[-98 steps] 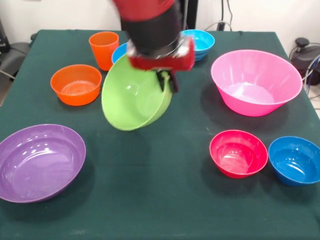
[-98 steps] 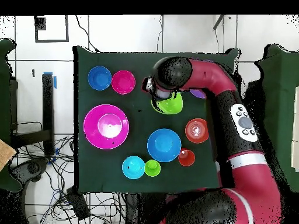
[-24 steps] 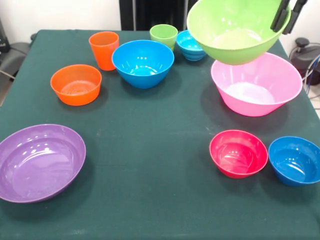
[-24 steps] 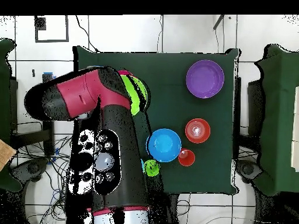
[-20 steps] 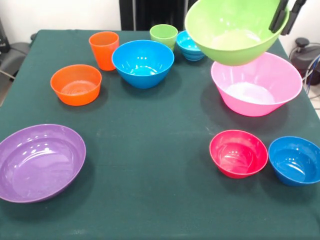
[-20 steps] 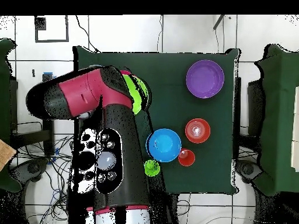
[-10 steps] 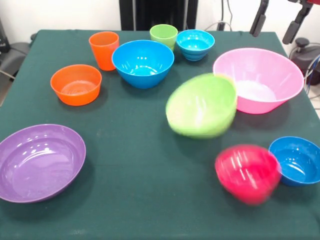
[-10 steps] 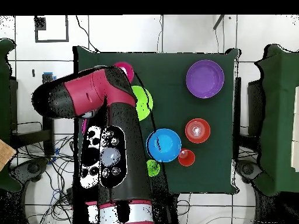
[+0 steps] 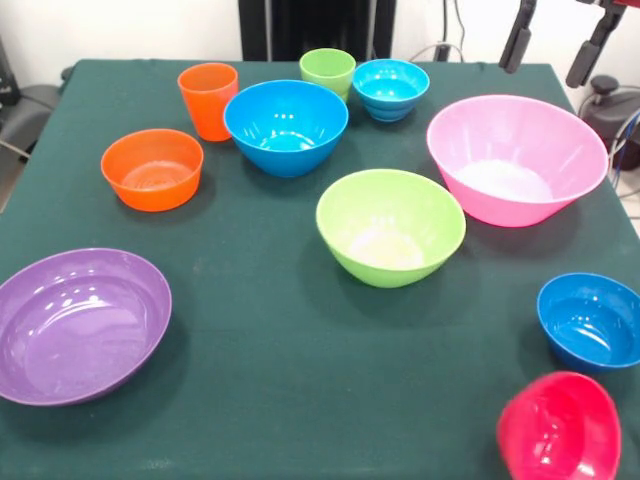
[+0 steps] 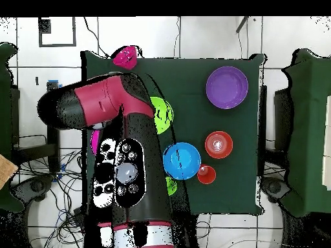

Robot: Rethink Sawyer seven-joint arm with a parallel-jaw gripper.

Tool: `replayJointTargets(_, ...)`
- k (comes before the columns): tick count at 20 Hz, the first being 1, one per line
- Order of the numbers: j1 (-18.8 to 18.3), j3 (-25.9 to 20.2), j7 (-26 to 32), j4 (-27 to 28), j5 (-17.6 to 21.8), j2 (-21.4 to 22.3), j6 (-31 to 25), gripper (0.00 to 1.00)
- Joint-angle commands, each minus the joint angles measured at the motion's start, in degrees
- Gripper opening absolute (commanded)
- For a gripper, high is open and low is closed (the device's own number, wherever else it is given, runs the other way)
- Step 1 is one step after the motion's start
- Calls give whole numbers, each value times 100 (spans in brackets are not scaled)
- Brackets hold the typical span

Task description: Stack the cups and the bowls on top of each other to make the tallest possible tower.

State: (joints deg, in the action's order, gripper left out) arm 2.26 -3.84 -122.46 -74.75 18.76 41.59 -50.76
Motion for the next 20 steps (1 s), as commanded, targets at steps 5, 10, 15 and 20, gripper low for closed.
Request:
replayJointTargets(5,-99,-184,-147,-35,-65,-321,-223,100)
replayJointTargets(10,-117,-190,-113,-27,-76,-311,-253,100)
replayJointTargets(15,-193,-204,-129,124,57,-709,127,100)
replayJointTargets(20,-222,-101,-339,160,416,-1249,1239,100)
